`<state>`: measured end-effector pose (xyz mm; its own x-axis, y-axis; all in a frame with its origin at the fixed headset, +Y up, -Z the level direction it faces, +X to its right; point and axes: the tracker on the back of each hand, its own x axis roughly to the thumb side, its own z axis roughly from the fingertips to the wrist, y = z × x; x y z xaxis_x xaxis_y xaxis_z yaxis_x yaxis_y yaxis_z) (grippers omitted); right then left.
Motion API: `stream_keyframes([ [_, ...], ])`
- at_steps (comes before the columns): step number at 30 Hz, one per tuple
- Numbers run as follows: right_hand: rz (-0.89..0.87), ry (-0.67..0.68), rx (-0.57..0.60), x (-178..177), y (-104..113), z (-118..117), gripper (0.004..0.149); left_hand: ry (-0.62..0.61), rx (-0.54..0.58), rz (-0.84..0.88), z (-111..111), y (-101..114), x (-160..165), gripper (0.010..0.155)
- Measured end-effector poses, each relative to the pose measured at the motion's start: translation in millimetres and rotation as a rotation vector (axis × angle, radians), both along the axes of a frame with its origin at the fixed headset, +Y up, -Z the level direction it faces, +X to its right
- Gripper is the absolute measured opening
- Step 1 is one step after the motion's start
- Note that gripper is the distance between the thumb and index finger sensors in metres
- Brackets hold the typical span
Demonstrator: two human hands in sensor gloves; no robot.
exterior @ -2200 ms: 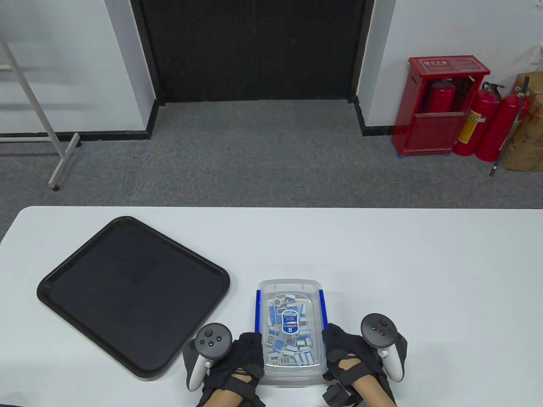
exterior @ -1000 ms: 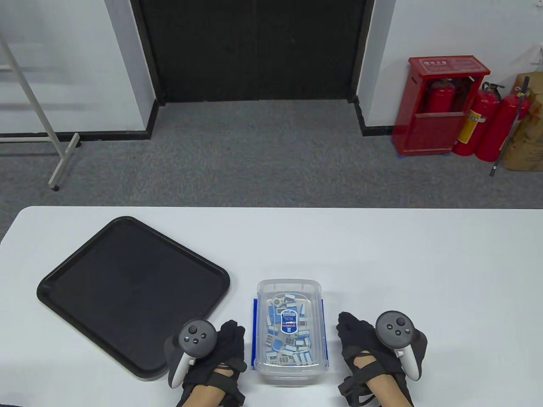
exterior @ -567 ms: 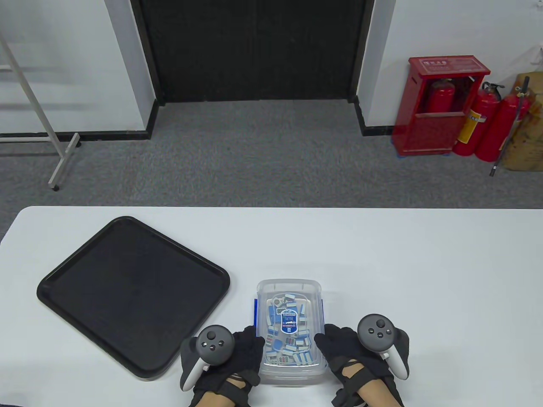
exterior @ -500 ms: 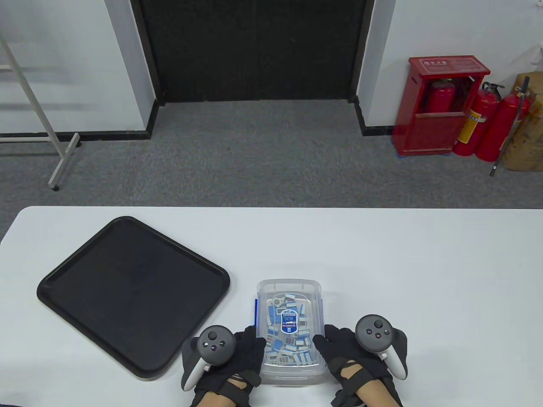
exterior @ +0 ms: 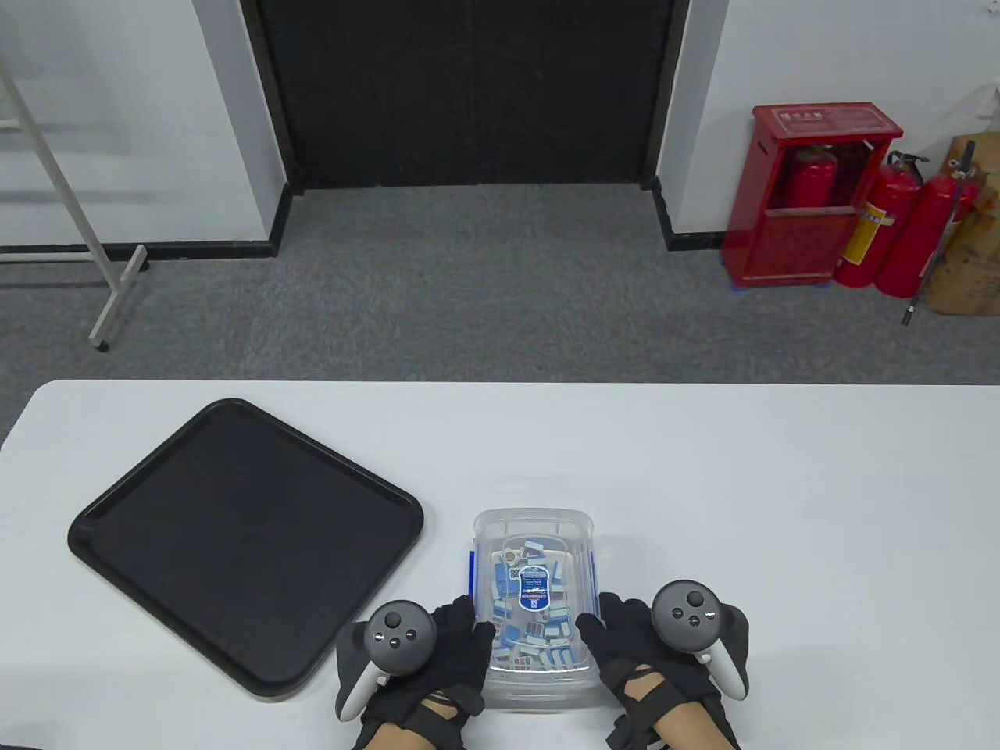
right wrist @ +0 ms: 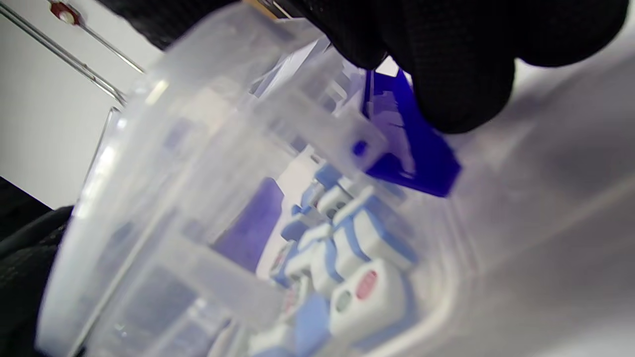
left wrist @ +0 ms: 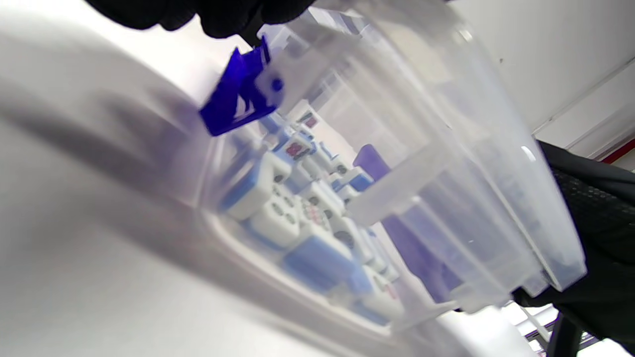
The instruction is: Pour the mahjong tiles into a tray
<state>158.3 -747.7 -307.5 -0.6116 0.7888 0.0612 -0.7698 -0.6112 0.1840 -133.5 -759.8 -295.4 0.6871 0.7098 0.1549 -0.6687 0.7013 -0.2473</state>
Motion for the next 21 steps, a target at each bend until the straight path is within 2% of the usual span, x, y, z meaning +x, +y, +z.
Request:
stream_keyframes([
  [6,-0.080,-0.019,0.046,4.4,19.0,5.0,0.071,-0.008,0.099,0.027,6.0,15.9,1.0,0.072],
  [11,-0.173,-0.026,-0.012,6.3,19.6,5.9,0.071,-0.014,0.120,0.048,9.3,19.9,1.0,0.072],
  [14,-0.307,-0.042,-0.079,8.2,15.5,5.0,0.069,-0.021,0.131,0.044,10.4,21.3,1.9,0.072],
  [18,-0.598,-0.114,-0.177,12.7,7.9,4.4,0.066,-0.027,0.129,0.045,10.7,21.2,3.0,0.072],
  [21,-0.775,-0.118,-0.229,14.7,0.6,3.1,0.063,-0.032,0.124,0.039,11.0,20.7,4.1,0.072],
])
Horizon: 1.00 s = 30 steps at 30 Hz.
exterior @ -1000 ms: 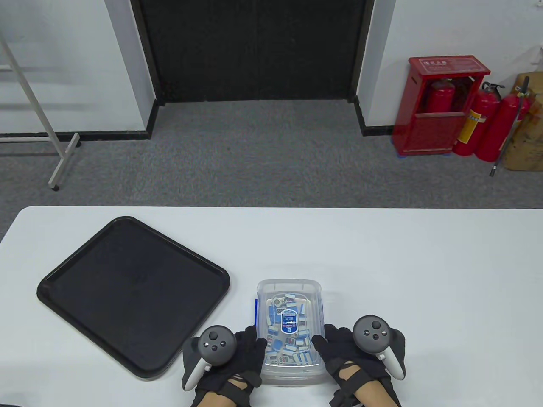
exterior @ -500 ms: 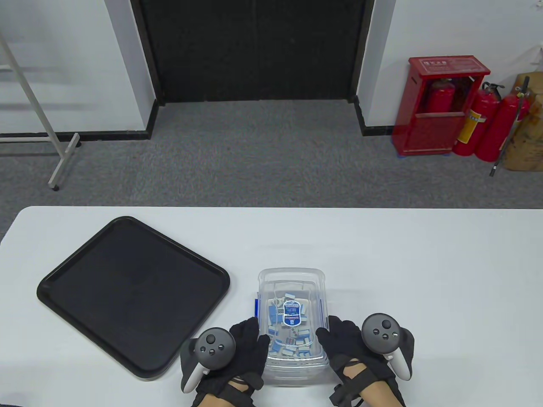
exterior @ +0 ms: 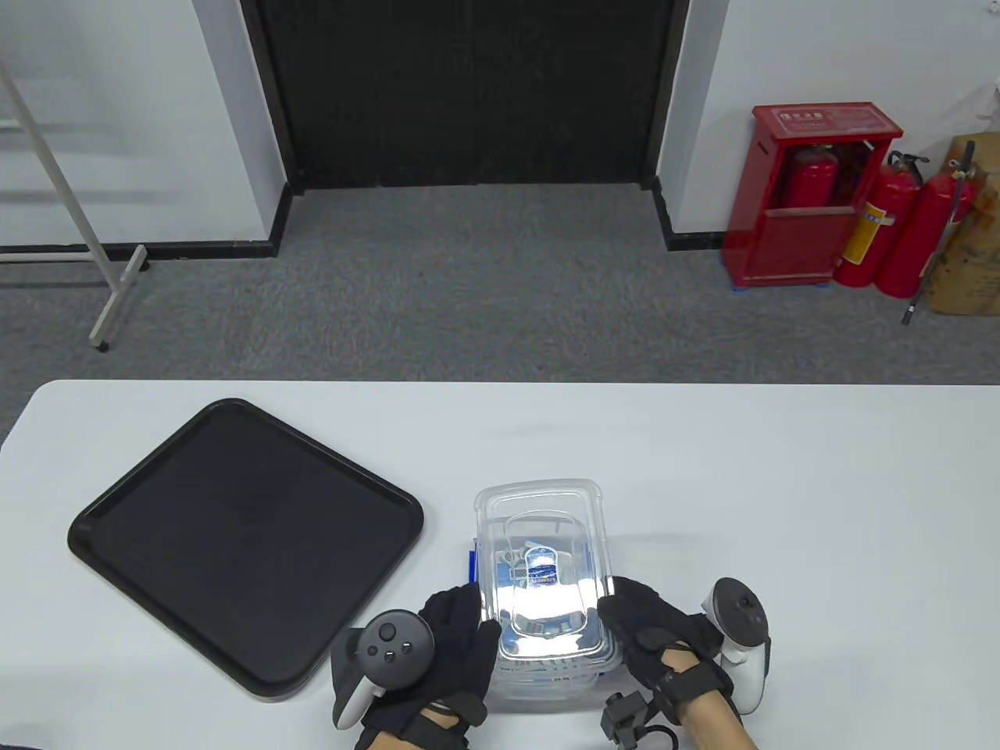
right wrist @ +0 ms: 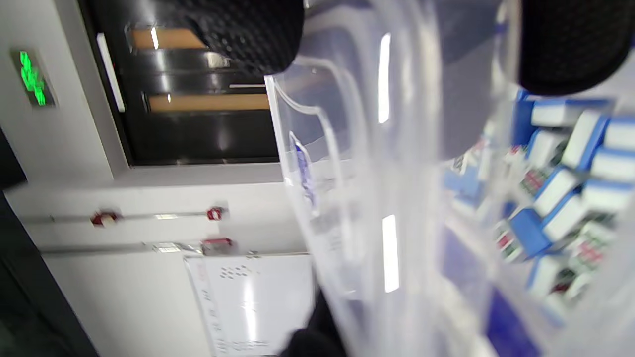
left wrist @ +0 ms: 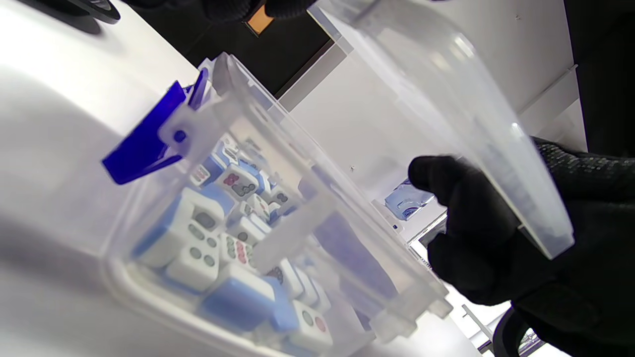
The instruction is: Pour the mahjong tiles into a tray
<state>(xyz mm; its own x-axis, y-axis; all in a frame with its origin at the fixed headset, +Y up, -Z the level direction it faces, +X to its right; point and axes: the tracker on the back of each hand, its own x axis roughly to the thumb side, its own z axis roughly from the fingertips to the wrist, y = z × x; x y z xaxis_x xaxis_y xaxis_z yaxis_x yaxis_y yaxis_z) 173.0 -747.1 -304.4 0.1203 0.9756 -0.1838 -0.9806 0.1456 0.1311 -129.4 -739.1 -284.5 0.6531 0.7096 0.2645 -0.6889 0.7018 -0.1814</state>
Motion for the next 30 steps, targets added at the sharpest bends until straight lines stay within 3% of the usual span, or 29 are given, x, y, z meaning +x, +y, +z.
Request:
stream_keyframes([
  [2,-0.118,0.009,-0.018,0.1,-4.2,-1.7,0.061,-0.003,0.000,-0.006,0.0,-0.5,0.8,0.071],
  [6,-0.178,0.002,-0.027,6.6,-7.0,-5.5,0.060,-0.010,-0.005,-0.010,0.1,-0.4,1.7,0.070],
  [15,-0.142,-0.237,0.025,88.9,2.4,-12.0,0.060,0.033,-0.070,-0.088,-7.0,-12.3,-8.9,0.072],
  [20,0.013,-0.345,-0.016,143.7,4.5,-5.2,0.060,0.049,-0.122,-0.109,-10.3,-19.2,-13.2,0.072],
  [25,0.013,-0.411,-0.098,178.8,-10.0,3.4,0.060,0.044,-0.141,-0.125,-10.6,-22.3,-10.7,0.072],
  [30,0.020,-0.436,-0.149,191.8,-21.1,7.2,0.060,0.031,-0.150,-0.140,-9.9,-24.5,-6.5,0.072],
])
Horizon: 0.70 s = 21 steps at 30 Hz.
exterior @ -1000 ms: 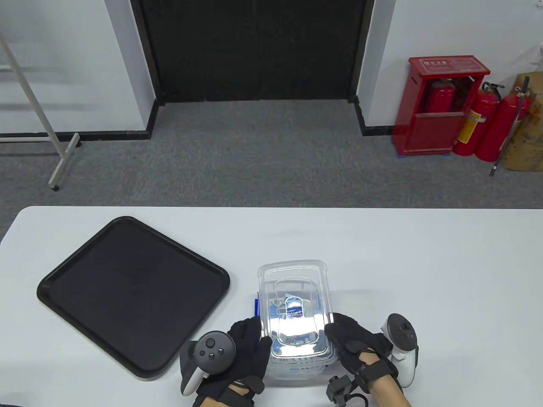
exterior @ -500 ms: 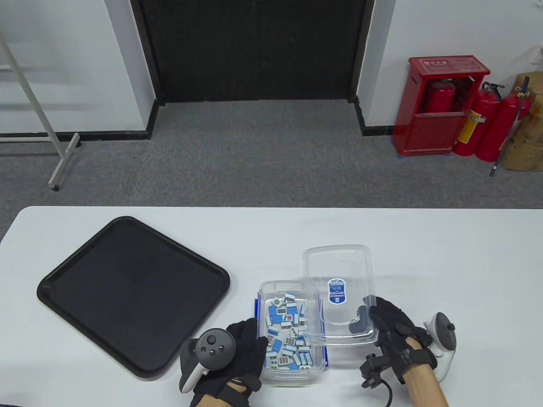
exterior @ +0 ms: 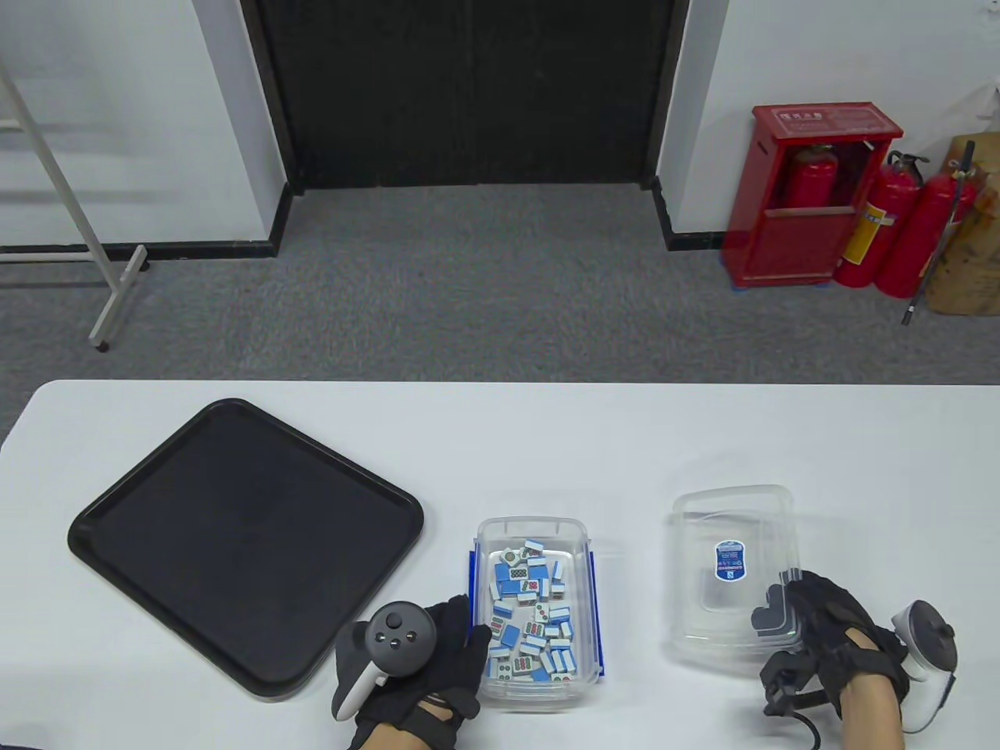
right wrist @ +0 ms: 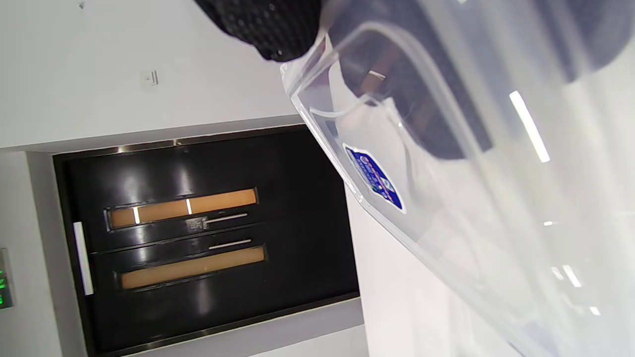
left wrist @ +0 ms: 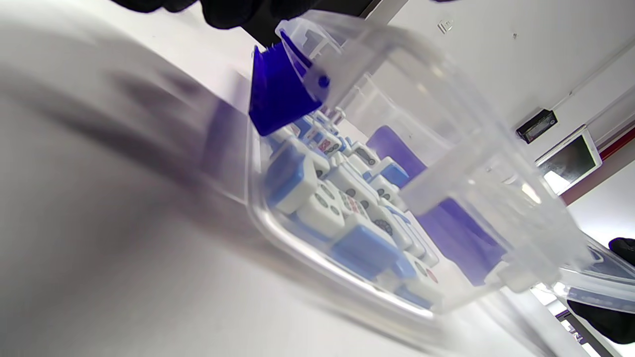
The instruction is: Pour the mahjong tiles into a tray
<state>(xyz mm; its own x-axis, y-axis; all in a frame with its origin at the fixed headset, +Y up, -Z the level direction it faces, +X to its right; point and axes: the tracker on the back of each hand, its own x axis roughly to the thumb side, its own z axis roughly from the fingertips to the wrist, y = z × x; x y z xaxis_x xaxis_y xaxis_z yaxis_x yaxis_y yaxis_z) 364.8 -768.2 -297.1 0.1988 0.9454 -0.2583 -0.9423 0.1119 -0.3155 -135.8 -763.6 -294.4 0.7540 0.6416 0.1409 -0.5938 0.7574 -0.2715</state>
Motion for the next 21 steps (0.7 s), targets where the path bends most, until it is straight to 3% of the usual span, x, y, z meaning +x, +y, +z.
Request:
stream_keyframes([
  [9,0.102,-0.011,-0.076,6.5,-4.9,1.3,0.060,-0.015,-0.019,-0.025,0.7,-3.0,3.2,0.072],
  [14,0.563,-0.042,-0.220,5.2,7.8,1.8,0.062,-0.016,-0.028,-0.037,0.9,-3.0,4.0,0.072],
  [21,0.835,-0.080,-0.326,2.6,12.5,0.6,0.060,-0.012,-0.042,-0.038,1.0,-3.1,4.3,0.073],
])
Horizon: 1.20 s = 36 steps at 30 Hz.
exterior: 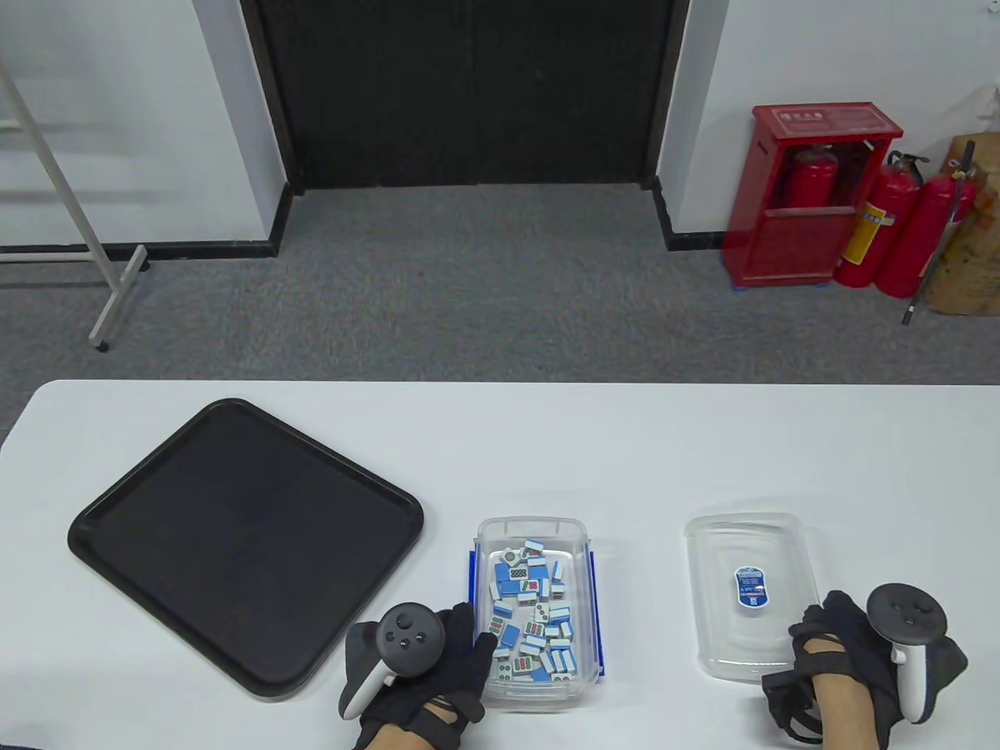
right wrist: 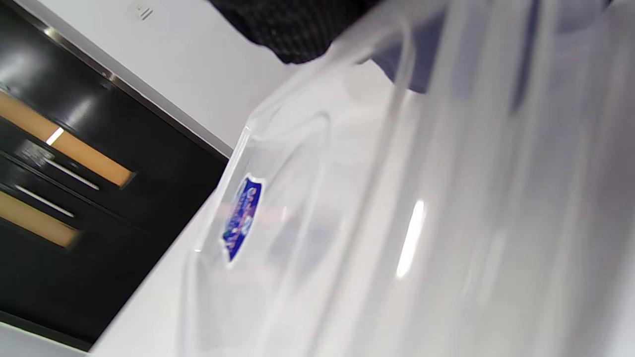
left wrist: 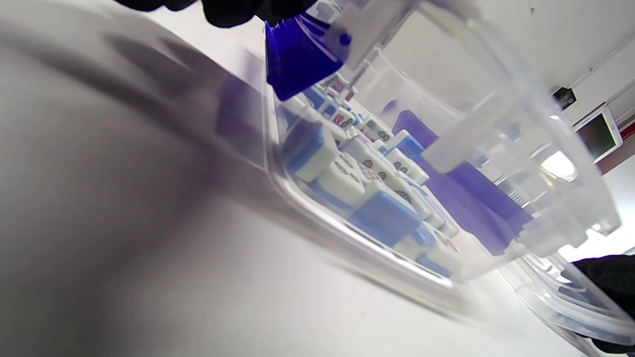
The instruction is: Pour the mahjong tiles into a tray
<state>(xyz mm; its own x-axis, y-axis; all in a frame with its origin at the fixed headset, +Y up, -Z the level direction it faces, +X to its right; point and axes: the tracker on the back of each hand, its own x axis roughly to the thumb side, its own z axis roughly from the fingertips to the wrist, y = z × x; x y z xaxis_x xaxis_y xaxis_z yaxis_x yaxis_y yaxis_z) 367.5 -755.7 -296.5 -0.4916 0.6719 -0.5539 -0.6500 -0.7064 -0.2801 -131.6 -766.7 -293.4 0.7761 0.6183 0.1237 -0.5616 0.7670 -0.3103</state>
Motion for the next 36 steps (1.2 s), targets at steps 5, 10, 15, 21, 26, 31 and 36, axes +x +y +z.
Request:
stream_keyframes([
  [5,0.091,0.001,-0.006,-3.2,6.9,-1.7,0.061,0.015,-0.022,0.007,-0.2,-0.2,0.1,0.073],
  [10,0.162,0.080,0.066,-22.5,25.7,-6.4,0.062,0.057,-0.051,-0.011,-2.5,-0.1,3.2,0.074],
  [15,0.294,0.264,0.133,-63.5,44.0,-12.6,0.066,0.124,-0.234,0.071,-5.4,-4.9,6.1,0.072],
  [21,0.318,0.444,0.179,-109.6,49.6,-14.0,0.068,0.153,-0.418,0.166,-7.9,-15.0,-2.8,0.068],
  [26,0.311,0.565,0.151,-136.1,40.8,-15.1,0.069,0.180,-0.399,0.158,-9.3,-18.6,-6.8,0.066],
  [31,0.300,0.608,0.145,-146.8,36.7,-15.6,0.069,0.182,-0.440,0.163,-10.7,-21.3,-11.1,0.064],
  [36,0.289,0.620,0.158,-148.9,38.1,-14.0,0.069,0.199,-0.401,0.197,-10.1,-19.9,-18.4,0.062],
])
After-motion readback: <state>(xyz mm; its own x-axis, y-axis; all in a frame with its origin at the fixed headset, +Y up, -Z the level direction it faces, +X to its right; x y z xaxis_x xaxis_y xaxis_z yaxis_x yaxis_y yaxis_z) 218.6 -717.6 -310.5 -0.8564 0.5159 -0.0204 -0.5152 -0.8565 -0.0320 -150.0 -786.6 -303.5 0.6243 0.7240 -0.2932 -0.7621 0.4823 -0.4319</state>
